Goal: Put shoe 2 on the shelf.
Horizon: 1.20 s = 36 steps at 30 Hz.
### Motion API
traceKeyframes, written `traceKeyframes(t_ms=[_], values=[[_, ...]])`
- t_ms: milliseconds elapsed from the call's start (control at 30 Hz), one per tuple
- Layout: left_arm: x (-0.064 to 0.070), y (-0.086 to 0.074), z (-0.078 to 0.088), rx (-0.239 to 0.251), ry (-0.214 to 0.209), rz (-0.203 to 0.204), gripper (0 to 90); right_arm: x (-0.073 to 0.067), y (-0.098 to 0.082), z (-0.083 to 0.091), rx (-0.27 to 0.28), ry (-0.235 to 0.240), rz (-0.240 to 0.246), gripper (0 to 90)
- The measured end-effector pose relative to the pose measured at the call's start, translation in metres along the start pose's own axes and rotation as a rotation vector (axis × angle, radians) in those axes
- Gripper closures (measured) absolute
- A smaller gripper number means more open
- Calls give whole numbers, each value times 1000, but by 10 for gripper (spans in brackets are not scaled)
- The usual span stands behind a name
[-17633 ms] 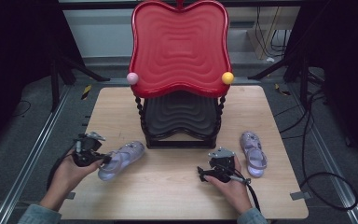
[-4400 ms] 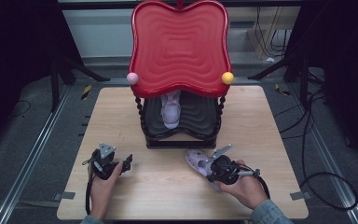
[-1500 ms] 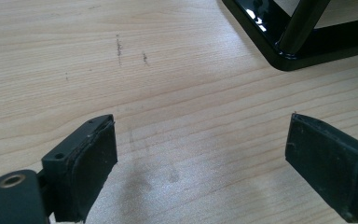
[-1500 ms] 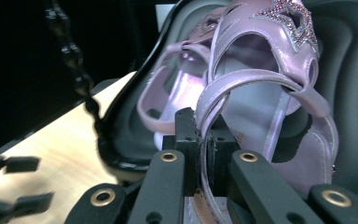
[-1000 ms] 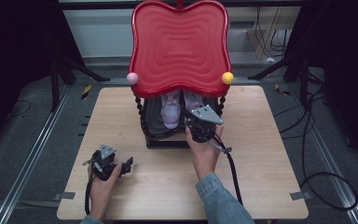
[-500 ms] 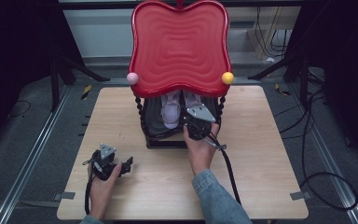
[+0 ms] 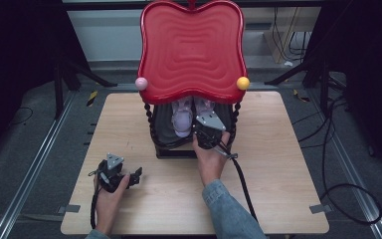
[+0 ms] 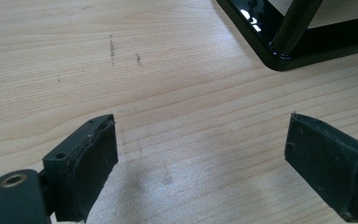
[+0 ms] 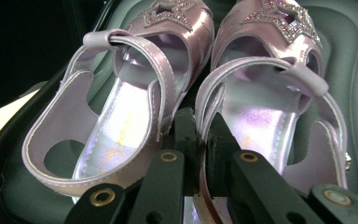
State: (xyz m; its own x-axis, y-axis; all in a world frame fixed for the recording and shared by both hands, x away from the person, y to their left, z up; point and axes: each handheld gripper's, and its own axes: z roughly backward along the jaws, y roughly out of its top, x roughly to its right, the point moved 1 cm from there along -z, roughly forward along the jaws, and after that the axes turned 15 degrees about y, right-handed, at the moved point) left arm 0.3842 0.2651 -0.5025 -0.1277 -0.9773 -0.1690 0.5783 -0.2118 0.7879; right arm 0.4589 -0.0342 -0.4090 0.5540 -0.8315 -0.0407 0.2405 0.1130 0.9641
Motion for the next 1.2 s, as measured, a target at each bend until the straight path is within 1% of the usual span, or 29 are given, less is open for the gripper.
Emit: traceKeyframes(t_ms=[100,267,333,433,467,533,600,700,767,867,933,1000,1100,1200], values=[[0,0,0,1,0,0,87,-1,-2,-3,-9,-2,2,861],[0,0,0,-1,-2,-1,87,-2,-3,-5,-8,-6,6,844],[1,0,0,0,-3,-4,87,-2,-2,-5,-10,-5,10,803],[2,0,0,-1,-5,-3,87,-2,-2,-4,-18,-18,10,738],[2,0,0,-1,-5,-3,87,-2,-2,-4,-18,-18,10,738],[3,0,0,-2,-9,-4,87,-2,-2,-2,-29,-24,8,697],[3,0,0,-2,-10,-4,87,-3,-2,1,-31,-24,7,689],[3,1,1,1,-11,-5,86,-7,-2,6,-40,-24,20,700],[3,1,2,7,-12,-2,87,-8,-3,9,-33,-17,21,737],[4,2,3,10,-13,-3,87,-10,-5,11,-50,-4,28,806],[5,2,3,8,-16,-7,87,-11,-5,11,-49,5,31,835],[5,2,3,11,-16,-6,86,-12,-3,9,-55,14,25,843],[5,2,3,12,-14,-5,87,-11,0,7,-61,22,30,849],[4,2,3,9,-12,-2,86,-11,2,6,-65,29,29,839]])
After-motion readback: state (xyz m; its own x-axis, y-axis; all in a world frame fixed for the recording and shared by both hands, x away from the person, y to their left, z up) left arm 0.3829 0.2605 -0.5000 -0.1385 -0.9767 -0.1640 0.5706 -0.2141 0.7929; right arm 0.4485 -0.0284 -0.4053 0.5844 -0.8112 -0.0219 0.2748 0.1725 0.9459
